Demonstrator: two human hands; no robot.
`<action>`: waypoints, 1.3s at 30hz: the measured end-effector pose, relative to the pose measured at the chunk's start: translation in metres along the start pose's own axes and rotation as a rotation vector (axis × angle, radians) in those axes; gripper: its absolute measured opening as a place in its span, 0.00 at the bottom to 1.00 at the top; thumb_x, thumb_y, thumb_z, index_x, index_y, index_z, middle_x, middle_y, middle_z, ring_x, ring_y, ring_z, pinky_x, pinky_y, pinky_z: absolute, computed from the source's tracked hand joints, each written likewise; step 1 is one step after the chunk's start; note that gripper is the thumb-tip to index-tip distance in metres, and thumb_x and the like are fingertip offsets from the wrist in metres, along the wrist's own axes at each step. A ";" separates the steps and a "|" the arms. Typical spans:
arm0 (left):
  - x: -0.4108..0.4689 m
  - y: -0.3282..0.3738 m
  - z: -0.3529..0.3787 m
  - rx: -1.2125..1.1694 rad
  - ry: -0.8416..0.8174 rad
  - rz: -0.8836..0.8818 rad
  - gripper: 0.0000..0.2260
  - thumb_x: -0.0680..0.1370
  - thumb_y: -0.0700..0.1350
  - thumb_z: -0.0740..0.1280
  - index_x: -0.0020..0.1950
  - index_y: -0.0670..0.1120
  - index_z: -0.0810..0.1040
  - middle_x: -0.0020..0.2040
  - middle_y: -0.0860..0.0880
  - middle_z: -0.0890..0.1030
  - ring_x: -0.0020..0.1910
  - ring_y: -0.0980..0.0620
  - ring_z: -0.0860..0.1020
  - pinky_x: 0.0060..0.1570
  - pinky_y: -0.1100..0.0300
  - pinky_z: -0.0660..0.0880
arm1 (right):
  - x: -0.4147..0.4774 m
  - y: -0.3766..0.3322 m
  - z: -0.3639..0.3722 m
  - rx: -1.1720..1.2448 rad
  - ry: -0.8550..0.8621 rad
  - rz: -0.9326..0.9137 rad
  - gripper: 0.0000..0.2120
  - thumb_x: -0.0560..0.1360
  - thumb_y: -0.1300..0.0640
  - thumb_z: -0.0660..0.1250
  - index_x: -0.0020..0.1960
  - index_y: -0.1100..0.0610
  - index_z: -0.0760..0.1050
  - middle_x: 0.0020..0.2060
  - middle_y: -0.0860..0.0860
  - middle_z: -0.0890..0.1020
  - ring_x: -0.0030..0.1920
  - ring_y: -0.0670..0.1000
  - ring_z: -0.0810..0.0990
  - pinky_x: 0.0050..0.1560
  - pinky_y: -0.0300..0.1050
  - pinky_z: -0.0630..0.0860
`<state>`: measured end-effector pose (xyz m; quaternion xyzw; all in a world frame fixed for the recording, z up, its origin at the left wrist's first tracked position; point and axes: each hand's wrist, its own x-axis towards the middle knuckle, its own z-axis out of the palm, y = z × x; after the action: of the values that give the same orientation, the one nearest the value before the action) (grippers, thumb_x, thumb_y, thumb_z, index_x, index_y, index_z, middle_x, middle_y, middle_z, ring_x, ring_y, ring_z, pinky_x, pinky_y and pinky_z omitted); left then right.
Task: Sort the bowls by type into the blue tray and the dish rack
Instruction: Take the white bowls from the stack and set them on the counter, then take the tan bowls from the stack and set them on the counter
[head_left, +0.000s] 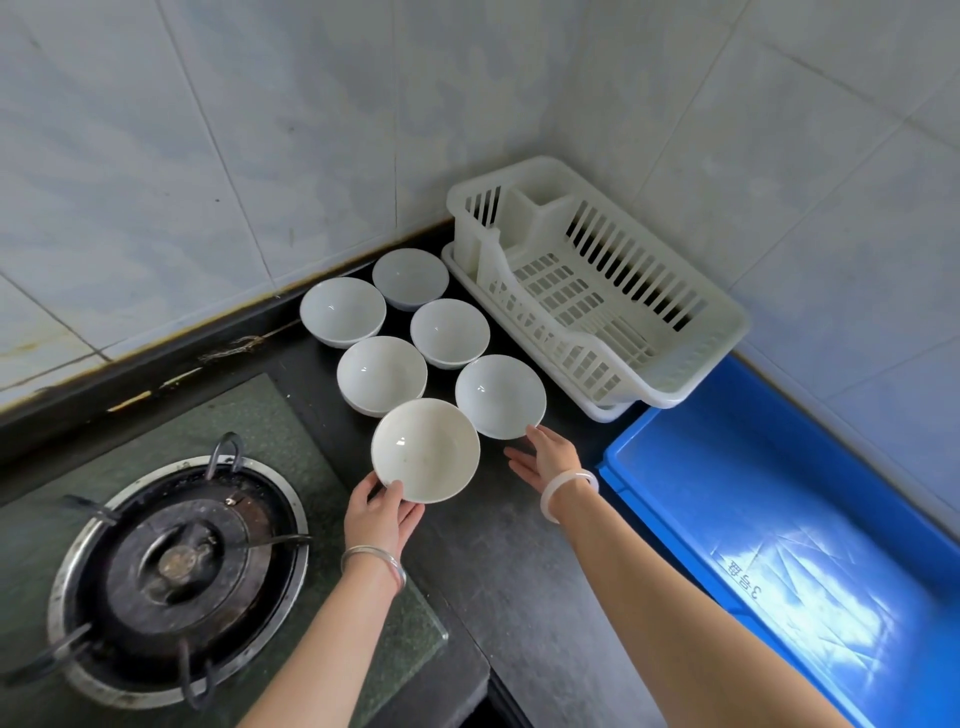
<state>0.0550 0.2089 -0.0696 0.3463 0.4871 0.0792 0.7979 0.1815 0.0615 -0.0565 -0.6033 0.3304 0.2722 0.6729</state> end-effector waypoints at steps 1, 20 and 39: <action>-0.002 -0.003 0.001 0.009 0.009 0.027 0.17 0.77 0.35 0.61 0.66 0.42 0.69 0.61 0.39 0.75 0.54 0.43 0.77 0.54 0.53 0.74 | -0.002 0.000 -0.002 -0.018 -0.022 -0.002 0.19 0.78 0.57 0.63 0.68 0.56 0.68 0.64 0.56 0.75 0.54 0.56 0.80 0.52 0.49 0.78; -0.152 -0.140 0.072 1.086 -0.631 0.327 0.10 0.77 0.41 0.63 0.56 0.46 0.79 0.54 0.50 0.82 0.49 0.57 0.77 0.51 0.71 0.70 | -0.129 0.051 -0.229 -0.671 0.331 -0.506 0.08 0.78 0.53 0.61 0.53 0.49 0.78 0.43 0.47 0.82 0.45 0.51 0.81 0.45 0.42 0.74; -0.247 -0.256 0.110 1.527 -1.053 0.596 0.13 0.76 0.42 0.65 0.59 0.51 0.78 0.51 0.51 0.77 0.39 0.58 0.73 0.46 0.67 0.71 | -0.202 0.143 -0.391 -0.999 0.839 -0.251 0.07 0.74 0.54 0.65 0.49 0.56 0.75 0.46 0.54 0.79 0.46 0.58 0.78 0.36 0.44 0.63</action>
<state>-0.0339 -0.1496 -0.0209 0.8705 -0.1191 -0.2241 0.4216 -0.1014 -0.3019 -0.0115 -0.9315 0.3257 0.0541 0.1530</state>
